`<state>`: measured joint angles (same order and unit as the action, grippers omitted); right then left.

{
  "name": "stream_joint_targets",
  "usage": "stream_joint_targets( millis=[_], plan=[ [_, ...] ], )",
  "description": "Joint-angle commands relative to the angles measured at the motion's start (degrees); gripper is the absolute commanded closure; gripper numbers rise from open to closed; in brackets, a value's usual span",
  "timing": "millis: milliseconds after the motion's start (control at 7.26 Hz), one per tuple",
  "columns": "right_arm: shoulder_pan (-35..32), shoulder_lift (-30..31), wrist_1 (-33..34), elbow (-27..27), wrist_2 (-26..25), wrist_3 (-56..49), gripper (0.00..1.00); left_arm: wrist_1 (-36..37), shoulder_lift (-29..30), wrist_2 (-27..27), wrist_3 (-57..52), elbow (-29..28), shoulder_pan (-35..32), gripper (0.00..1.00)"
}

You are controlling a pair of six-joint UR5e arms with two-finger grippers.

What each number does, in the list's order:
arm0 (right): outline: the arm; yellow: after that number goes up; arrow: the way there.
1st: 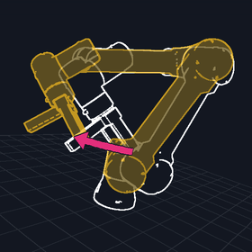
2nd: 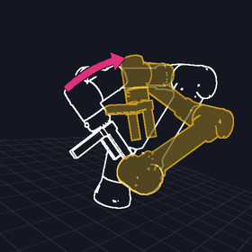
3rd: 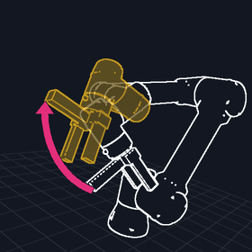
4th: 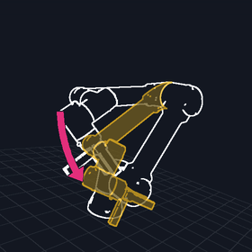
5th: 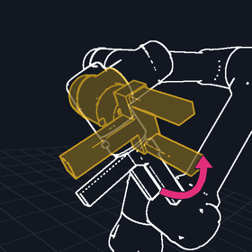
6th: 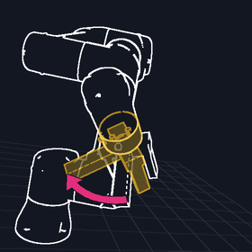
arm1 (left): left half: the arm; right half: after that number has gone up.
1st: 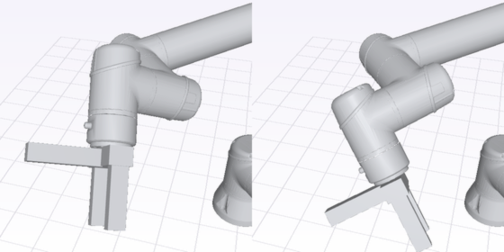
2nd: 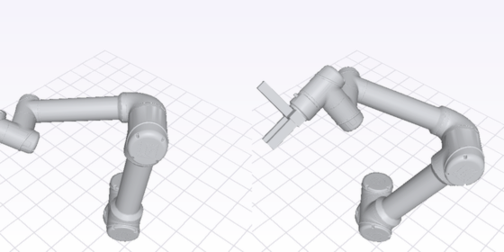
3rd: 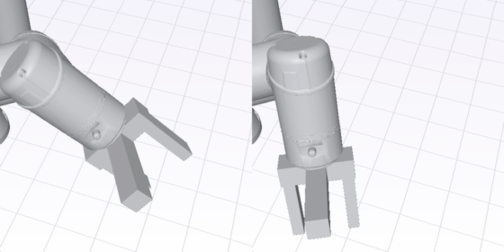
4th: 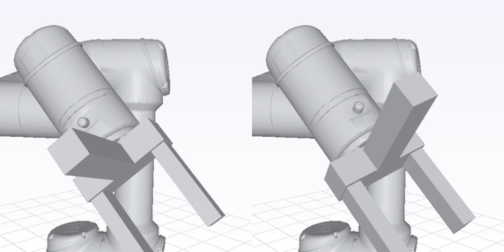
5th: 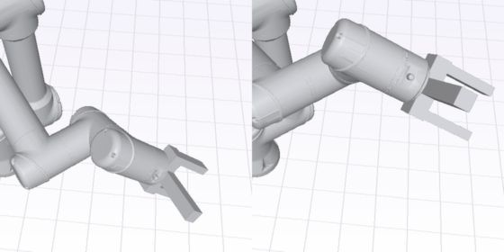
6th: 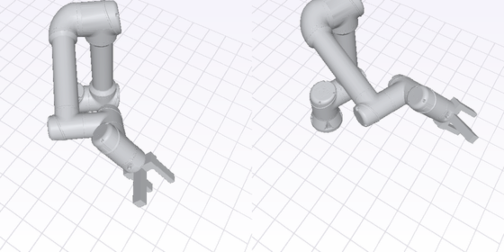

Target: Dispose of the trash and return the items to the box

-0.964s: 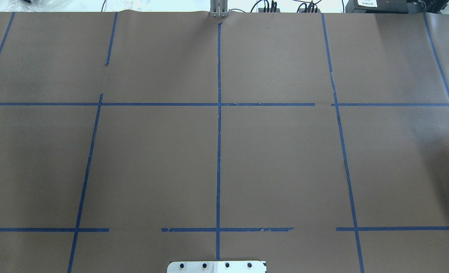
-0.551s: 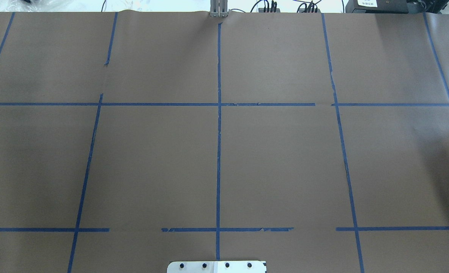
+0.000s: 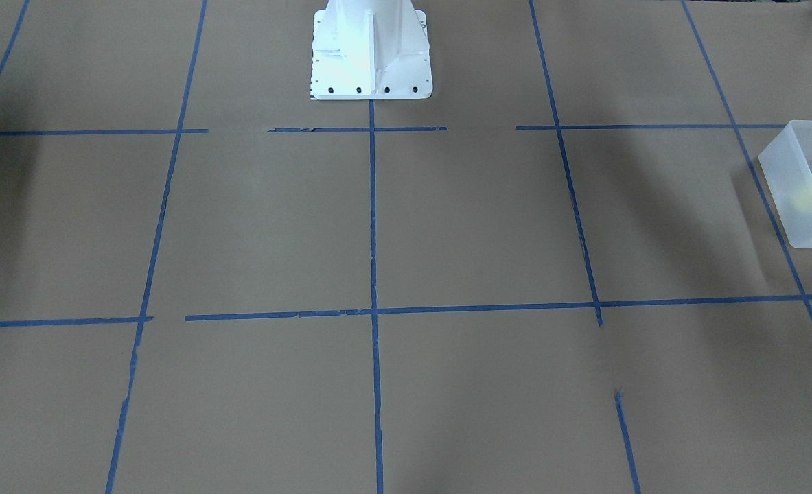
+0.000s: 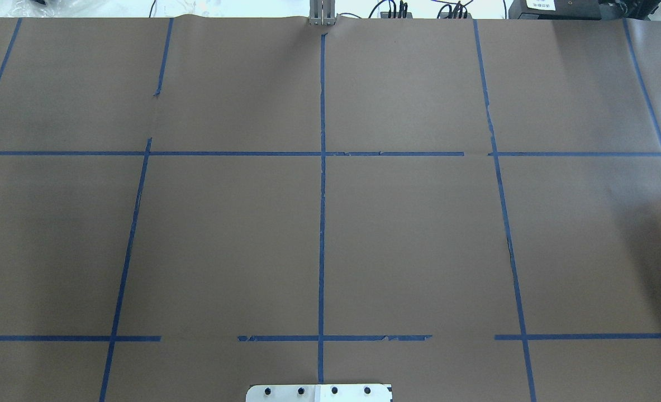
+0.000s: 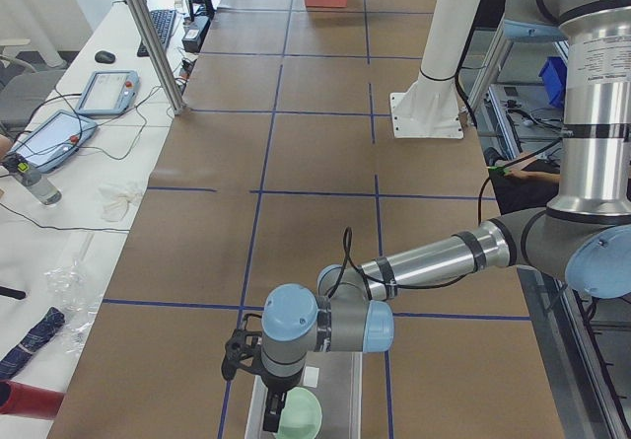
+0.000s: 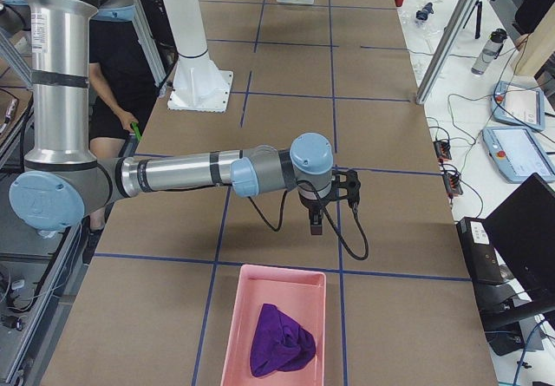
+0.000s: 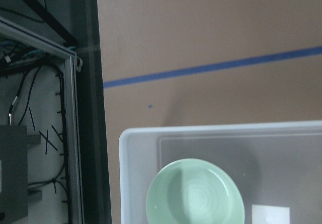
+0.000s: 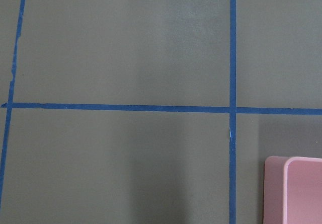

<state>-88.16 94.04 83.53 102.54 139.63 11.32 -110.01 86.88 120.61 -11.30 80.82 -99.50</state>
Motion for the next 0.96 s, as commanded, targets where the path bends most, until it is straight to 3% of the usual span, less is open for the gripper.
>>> stream_joint_targets(
  millis=[0,413,551,826],
  plan=[
    [0.0,-0.1,0.0,0.5,0.1,-0.1,0.0,-0.9,0.7,0.3,0.6,7.4,-0.1,0.0],
    [0.0,-0.1,0.1,0.6,0.0,-0.1,0.0,1.4,0.2,1.4,0.0,12.3,1.1,0.0],
    [0.0,-0.1,0.1,0.5,-0.1,-0.1,0.0,7.6,0.5,5.0,0.2,14.5,1.7,0.0],
    [0.0,0.5,0.1,0.4,-0.1,-0.1,0.0,20.4,1.0,6.8,0.6,19.6,4.7,0.0]
  ],
)
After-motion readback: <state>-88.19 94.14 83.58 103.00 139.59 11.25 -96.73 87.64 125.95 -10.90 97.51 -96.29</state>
